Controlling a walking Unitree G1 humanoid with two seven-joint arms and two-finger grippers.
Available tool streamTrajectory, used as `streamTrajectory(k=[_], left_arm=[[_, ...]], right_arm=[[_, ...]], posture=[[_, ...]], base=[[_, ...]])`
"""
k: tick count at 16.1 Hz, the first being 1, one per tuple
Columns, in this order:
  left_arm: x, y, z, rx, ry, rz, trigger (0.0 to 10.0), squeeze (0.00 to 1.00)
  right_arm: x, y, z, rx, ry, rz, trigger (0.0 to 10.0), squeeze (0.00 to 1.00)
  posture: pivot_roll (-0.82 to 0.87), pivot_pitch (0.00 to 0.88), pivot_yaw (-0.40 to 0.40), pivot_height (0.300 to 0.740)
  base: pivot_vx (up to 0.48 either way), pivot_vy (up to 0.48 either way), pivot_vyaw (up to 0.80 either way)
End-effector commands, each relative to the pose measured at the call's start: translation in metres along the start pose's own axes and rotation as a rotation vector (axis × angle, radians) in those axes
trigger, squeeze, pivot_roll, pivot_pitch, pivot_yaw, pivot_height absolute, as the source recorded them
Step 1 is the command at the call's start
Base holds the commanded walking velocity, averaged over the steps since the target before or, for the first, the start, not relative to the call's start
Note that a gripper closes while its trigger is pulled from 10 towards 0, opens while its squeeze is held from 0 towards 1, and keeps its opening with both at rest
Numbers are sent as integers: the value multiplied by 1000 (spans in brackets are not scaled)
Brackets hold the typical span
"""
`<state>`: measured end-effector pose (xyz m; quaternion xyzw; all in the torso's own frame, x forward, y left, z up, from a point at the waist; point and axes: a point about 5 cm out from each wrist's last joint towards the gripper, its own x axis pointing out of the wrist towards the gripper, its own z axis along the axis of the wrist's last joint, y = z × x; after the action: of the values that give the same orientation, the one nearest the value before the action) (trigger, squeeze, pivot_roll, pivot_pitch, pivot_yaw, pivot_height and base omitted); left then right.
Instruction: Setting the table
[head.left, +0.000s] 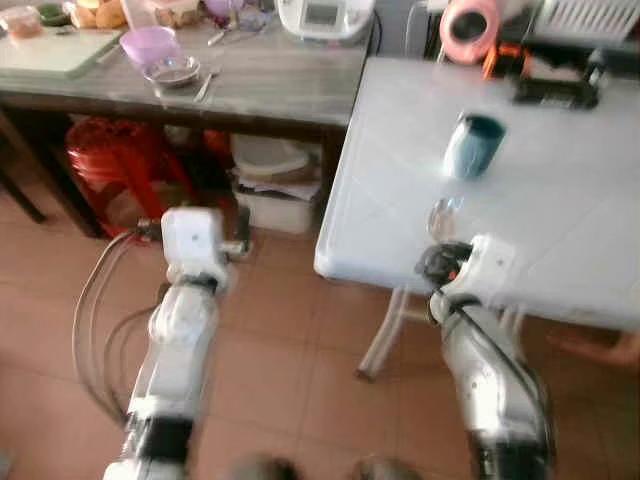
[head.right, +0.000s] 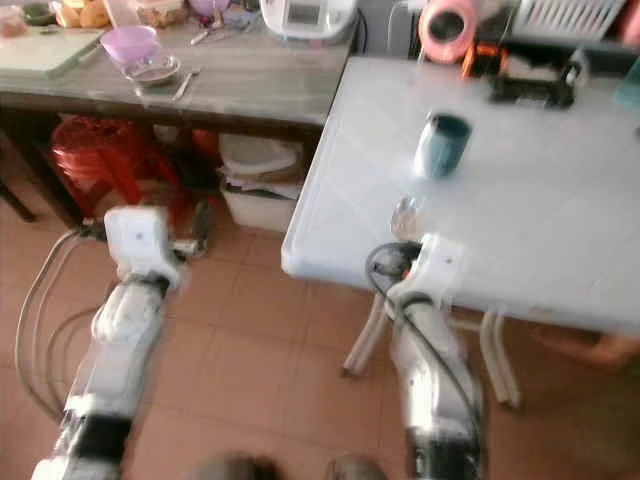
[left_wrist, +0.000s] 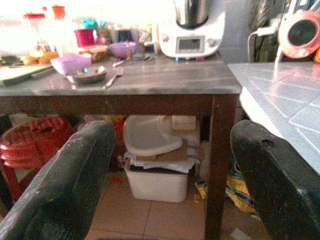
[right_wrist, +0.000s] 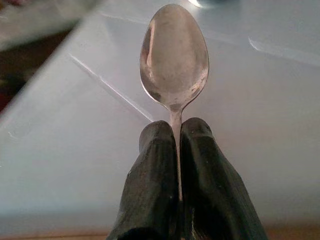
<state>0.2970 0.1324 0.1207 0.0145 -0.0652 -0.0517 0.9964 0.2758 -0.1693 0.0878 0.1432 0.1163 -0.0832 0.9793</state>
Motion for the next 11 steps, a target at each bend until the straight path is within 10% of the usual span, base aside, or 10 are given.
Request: streamTrajectory(k=[1, 11], left_arm=[[2, 9, -3, 24, 4, 24, 10000, 0], [-3, -4, -10, -29, 13, -59, 10000, 0]], right_arm=[[2, 5, 7, 14, -44, -1, 10000, 0], [5, 4, 11, -9, -87, 0, 10000, 0]], posture=[[-27, 0, 29, 740], [-25, 0, 25, 740]], base=[[296, 379, 0], [417, 139, 0]])
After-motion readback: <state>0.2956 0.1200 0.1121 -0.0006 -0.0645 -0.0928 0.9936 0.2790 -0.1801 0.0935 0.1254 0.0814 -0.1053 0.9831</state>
